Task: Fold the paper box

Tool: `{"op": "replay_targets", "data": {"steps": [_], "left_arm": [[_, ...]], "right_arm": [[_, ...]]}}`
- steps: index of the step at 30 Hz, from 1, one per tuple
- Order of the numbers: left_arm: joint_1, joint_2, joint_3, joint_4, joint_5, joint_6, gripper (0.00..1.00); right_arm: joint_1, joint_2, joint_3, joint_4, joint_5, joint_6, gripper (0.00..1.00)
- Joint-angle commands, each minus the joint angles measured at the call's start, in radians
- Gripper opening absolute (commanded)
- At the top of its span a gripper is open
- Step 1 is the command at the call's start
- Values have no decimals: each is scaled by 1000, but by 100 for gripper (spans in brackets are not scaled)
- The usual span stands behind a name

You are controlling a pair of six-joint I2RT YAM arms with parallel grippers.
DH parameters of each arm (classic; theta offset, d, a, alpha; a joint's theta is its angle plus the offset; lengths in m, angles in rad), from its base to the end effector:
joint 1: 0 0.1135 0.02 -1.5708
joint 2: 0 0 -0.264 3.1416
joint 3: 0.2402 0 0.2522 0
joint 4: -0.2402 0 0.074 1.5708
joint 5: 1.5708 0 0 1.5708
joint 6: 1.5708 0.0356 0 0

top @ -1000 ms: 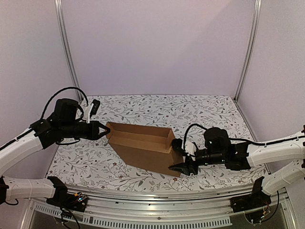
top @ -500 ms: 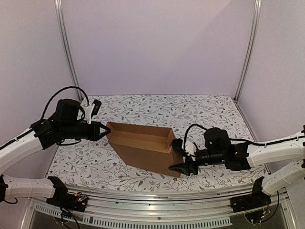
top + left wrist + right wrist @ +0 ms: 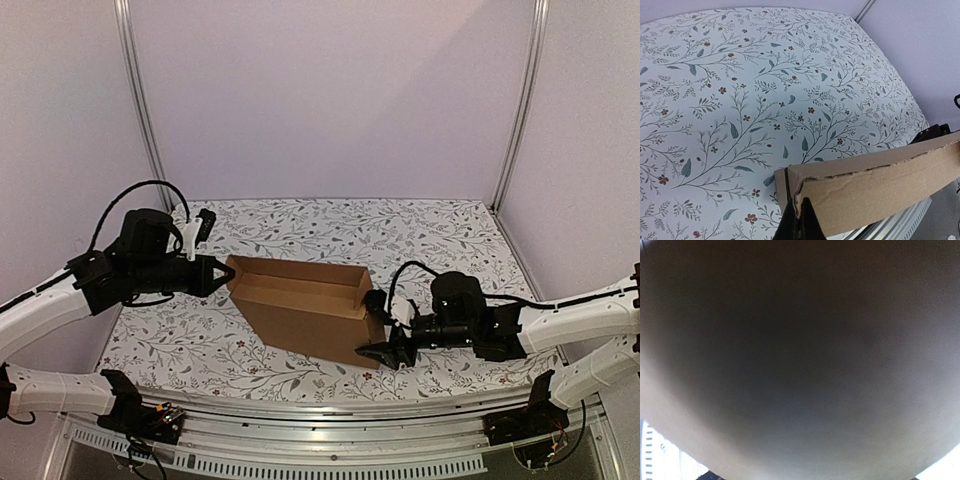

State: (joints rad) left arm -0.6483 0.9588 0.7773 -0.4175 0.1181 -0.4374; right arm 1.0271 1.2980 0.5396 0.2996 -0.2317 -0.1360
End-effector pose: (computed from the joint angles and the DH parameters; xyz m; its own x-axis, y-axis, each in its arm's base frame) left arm 0.1652 -0.1304 0.2827 -0.6940 -0.0020 -0.7200 0.4231 0.8080 -0.4100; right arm 0.1303 0.2313 0.1947 -0.0996 -0.4199 -0.9021 -0.9618 0.2729 -0.0208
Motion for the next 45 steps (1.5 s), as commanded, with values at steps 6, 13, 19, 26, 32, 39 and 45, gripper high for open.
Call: {"op": "replay_targets", "data": {"steps": [6, 13, 19, 26, 32, 39, 45], "left_arm": [[-40, 35, 0, -37, -9, -12, 0], [-52, 57, 12, -38, -34, -35, 0], [-66, 83, 25, -34, -53, -57, 0], [-82, 111, 39, -39, -84, -91, 0], [-109, 146, 64, -51, -115, -121, 0], [-146, 178, 64, -66, -219, -228, 0], [-169, 156, 62, -78, -260, -281, 0]], "right_arm": [[-5, -41, -62, 93, 84, 43, 91], [-5, -94, -105, 105, 110, 58, 99], [-5, -172, -131, 84, 122, 86, 99], [-5, -277, -118, -49, 179, 161, 99], [-5, -336, 7, -261, 320, 278, 99], [-4, -331, 120, -388, 355, 410, 99], [4, -337, 173, -405, 375, 494, 99]]}}
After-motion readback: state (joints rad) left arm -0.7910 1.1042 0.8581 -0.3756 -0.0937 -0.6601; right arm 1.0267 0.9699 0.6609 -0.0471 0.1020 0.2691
